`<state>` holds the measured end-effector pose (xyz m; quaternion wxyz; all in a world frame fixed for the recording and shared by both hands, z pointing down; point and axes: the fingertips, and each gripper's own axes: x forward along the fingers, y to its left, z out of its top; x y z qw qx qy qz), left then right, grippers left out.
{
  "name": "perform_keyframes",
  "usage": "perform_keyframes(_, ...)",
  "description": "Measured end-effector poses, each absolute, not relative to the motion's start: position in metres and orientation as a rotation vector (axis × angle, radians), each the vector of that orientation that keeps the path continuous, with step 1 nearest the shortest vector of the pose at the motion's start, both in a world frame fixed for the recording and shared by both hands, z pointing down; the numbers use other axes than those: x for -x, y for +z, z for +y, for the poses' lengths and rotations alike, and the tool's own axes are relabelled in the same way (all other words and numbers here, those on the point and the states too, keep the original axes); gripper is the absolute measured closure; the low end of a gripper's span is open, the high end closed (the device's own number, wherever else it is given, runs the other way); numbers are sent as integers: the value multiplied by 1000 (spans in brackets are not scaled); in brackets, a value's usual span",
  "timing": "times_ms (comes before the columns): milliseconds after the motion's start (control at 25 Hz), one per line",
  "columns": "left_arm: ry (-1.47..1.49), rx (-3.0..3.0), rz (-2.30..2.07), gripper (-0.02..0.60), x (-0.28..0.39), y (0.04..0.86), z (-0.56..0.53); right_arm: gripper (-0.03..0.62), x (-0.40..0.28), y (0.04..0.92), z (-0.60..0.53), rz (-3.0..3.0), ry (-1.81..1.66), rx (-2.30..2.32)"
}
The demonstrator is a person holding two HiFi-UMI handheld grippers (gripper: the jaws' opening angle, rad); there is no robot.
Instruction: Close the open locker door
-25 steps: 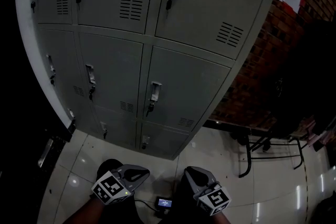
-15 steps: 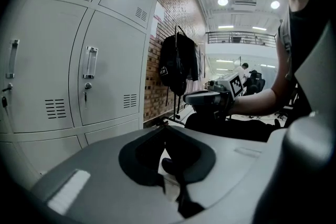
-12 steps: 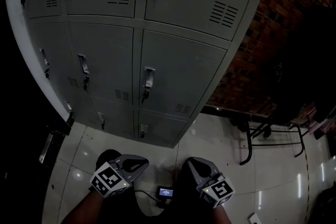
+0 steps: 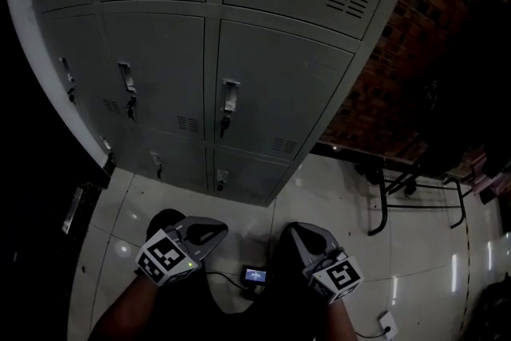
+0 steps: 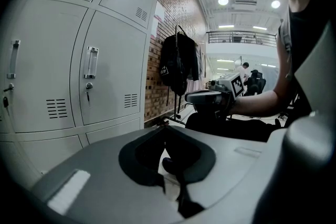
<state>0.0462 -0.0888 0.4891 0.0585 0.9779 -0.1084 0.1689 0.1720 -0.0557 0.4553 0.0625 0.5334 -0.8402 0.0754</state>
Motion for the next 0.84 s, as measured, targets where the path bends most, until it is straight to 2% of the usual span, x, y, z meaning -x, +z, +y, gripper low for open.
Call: perform_keyframes(840,501,-2967,-331,569,-45,484,-90,592,-171,448,-59,-2575,189,-1607)
